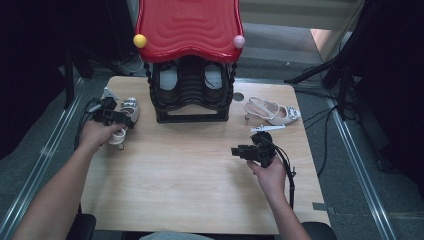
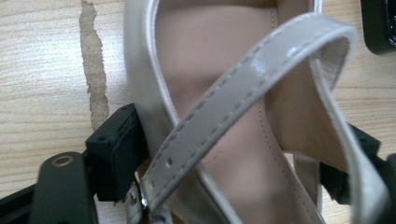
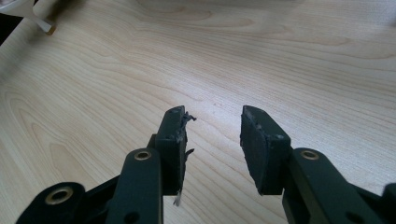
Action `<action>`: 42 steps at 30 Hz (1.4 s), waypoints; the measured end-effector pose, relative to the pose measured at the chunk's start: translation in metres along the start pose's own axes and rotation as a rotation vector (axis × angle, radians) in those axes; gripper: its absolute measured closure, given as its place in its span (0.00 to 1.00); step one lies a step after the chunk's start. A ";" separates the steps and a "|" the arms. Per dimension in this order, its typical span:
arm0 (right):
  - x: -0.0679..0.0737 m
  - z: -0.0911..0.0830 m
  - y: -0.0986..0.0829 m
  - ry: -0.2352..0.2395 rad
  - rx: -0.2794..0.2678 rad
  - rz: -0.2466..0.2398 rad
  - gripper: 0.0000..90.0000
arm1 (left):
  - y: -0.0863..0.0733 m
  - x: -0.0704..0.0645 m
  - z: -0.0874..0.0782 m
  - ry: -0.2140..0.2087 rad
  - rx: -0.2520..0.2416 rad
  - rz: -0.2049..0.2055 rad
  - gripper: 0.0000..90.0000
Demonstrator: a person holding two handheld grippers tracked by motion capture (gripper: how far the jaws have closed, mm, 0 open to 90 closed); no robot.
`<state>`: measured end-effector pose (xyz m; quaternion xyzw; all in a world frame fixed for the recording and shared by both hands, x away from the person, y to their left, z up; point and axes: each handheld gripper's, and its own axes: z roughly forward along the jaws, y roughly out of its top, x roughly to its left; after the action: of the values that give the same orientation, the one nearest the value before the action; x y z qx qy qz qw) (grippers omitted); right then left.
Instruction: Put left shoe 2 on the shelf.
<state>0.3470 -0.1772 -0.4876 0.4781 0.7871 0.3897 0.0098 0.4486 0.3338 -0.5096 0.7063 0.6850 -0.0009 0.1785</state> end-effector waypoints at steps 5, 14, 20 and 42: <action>0.000 0.000 0.000 -0.001 -0.001 0.005 0.69 | 0.000 0.009 -0.005 -0.052 0.008 -0.039 0.32; 0.000 0.000 0.000 -0.002 0.000 0.009 0.69 | -0.001 0.011 -0.008 -0.052 0.016 -0.029 0.37; 0.000 0.000 0.000 -0.002 -0.001 0.009 0.69 | -0.001 0.013 -0.009 -0.059 0.020 -0.030 0.38; -0.001 0.000 0.000 -0.004 -0.002 0.011 0.69 | 0.018 0.007 -0.075 -0.130 -0.098 -0.055 0.40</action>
<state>0.3475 -0.1779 -0.4873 0.4830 0.7842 0.3895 0.0095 0.4479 0.3599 -0.4363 0.6760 0.6904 -0.0180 0.2569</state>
